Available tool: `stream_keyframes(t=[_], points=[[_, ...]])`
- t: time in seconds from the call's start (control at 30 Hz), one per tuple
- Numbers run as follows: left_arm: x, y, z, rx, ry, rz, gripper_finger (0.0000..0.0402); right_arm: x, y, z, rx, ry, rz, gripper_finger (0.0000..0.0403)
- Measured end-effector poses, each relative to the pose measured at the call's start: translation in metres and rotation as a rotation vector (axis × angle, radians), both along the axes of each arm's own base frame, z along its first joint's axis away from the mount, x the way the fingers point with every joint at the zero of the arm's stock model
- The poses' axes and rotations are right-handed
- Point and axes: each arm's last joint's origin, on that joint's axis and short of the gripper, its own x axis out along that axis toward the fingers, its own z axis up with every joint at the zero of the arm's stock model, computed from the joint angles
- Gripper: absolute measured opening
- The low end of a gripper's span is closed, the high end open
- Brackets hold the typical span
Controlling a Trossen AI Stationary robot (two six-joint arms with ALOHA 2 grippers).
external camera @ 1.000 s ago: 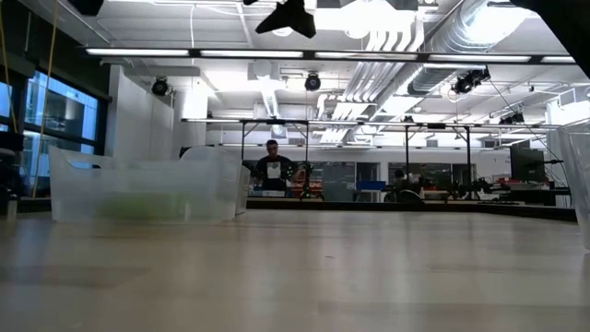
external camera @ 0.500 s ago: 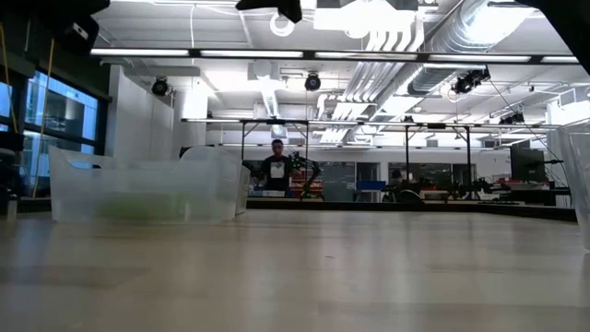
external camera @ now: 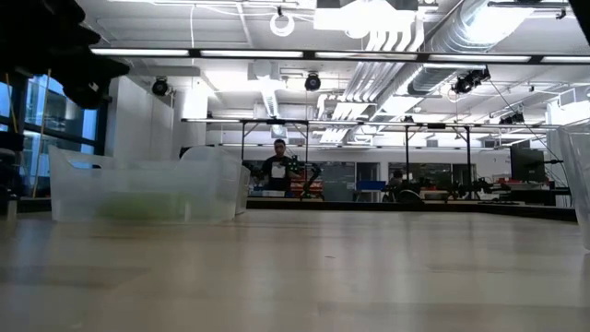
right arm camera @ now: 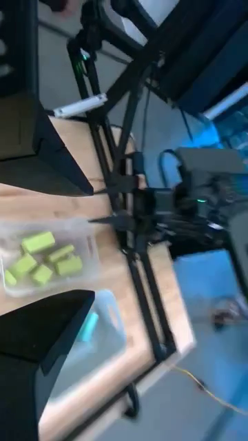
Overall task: Sort & place blocks by color
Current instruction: Return to Home Position
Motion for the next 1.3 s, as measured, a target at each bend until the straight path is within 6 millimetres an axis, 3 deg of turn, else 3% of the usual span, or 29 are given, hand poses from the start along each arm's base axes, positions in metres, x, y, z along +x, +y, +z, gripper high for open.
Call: stream_keyframes(t=[0.2,0.33,0.5,0.6,0.8,1.3], points=[[0.007,-0.001,-0.021,-0.063,0.013,0.01,0.0154,-0.055,0.003,0.037,-0.132,-0.031,-0.076,0.0225],[0.009,-0.002,-0.018,-0.076,-0.029,0.01,0.0154,-0.098,0.006,0.057,-0.207,-0.036,-0.118,0.0224],[0.009,0.0,-0.019,-0.02,-0.019,0.027,0.0154,-0.148,0.009,0.069,-0.277,-0.04,-0.205,0.0225],[0.009,0.001,-0.019,0.004,-0.015,0.047,0.0154,-0.173,0.011,0.066,-0.288,-0.06,-0.219,0.0225],[0.01,0.004,-0.02,0.006,-0.013,0.087,0.0154,-0.211,0.015,0.03,-0.294,-0.124,-0.272,0.0225],[0.009,0.009,-0.019,0.201,-0.002,0.203,0.0154,-0.293,0.025,-0.115,-0.147,-0.343,-0.327,0.0225]])
